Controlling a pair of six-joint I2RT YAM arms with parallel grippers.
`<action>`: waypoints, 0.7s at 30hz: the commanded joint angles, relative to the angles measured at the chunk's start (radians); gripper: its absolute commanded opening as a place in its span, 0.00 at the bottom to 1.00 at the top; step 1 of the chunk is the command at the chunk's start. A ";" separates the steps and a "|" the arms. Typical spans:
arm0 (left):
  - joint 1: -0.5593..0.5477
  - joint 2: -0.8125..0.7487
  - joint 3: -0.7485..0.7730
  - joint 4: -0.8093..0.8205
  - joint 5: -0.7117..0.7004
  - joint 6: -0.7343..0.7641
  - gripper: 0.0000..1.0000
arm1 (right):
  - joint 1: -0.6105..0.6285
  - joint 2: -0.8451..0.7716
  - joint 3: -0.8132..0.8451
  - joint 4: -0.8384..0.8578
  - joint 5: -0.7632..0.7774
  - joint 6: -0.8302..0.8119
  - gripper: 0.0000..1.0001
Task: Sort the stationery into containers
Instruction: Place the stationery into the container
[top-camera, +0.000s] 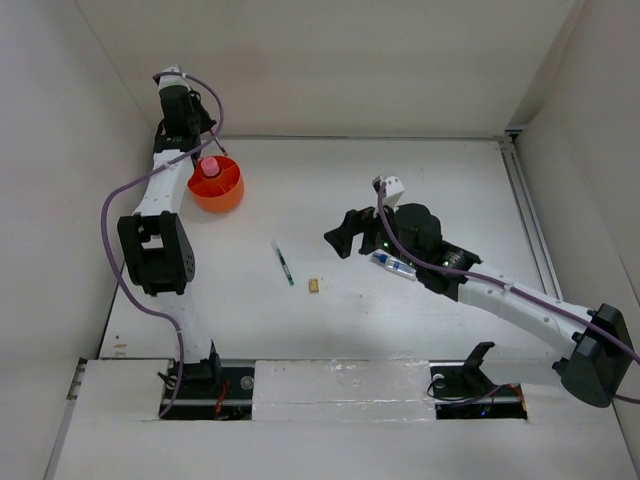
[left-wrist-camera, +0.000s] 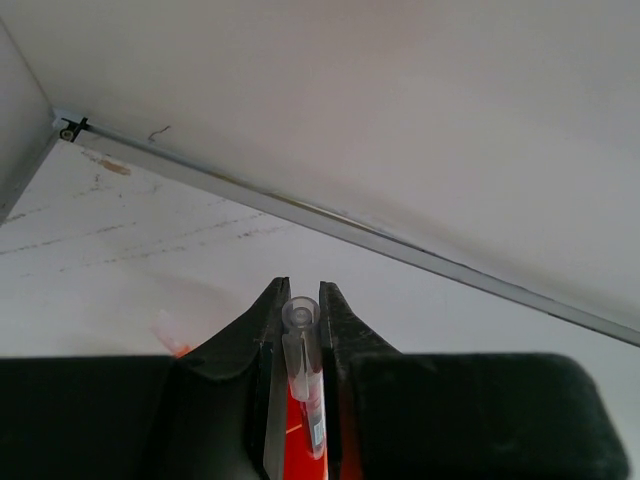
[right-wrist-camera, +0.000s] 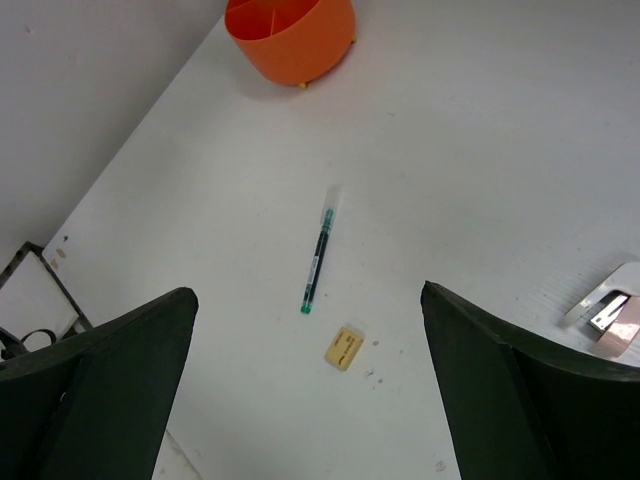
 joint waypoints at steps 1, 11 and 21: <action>0.006 -0.007 -0.026 0.079 0.000 0.006 0.00 | 0.012 -0.022 0.003 0.033 0.002 0.009 1.00; 0.006 0.046 -0.048 0.090 -0.044 0.017 0.00 | 0.021 -0.022 -0.016 0.033 0.002 0.009 1.00; 0.006 0.088 -0.050 0.090 -0.078 0.017 0.00 | 0.030 -0.022 -0.016 0.033 0.002 0.009 1.00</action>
